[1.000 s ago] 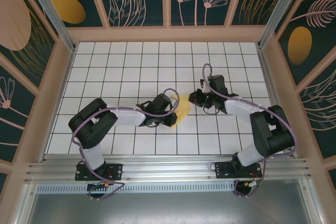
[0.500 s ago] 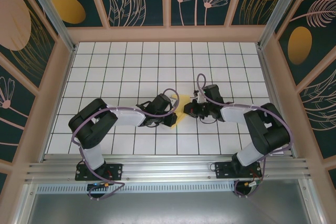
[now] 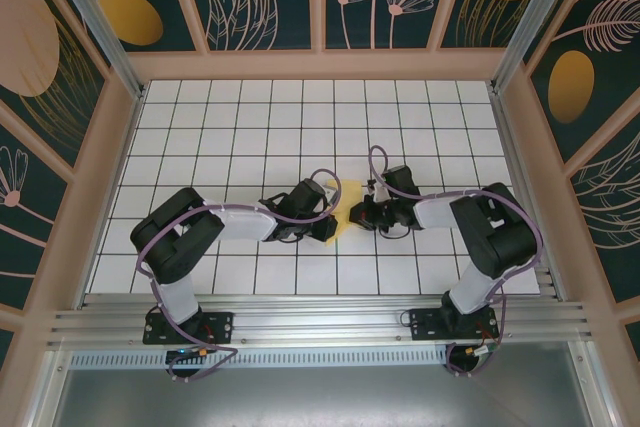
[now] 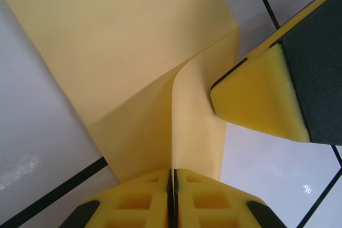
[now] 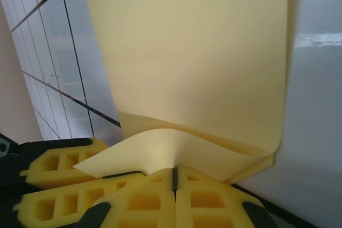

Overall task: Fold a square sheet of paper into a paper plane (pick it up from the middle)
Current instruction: Third fold the triangle at the center of the table.

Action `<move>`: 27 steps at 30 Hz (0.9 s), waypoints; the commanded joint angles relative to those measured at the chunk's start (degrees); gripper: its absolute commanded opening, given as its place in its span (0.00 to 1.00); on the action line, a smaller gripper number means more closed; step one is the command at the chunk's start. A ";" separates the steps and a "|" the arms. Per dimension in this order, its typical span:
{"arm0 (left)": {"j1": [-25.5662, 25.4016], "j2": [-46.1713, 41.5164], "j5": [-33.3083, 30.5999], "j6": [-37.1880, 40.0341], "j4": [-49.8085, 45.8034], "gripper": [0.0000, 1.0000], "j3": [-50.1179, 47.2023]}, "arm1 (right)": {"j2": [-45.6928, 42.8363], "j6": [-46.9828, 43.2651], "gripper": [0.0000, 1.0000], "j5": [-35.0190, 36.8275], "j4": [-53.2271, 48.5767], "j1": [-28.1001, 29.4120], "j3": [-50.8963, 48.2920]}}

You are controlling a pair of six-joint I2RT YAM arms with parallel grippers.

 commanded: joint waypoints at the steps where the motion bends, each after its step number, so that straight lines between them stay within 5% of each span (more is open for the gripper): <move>1: 0.16 2.42 -0.61 -0.34 -3.85 0.13 -1.96 | 1.27 -1.89 0.03 0.88 0.78 0.48 1.09; 12: 0.17 1.57 -1.34 -1.16 -4.72 0.19 -1.45 | 1.48 -4.24 0.03 7.56 -6.93 0.48 1.77; 27: 0.21 -9.97 -3.93 -14.15 -3.06 0.36 -0.27 | 1.44 -6.55 0.03 7.91 -9.29 0.51 2.06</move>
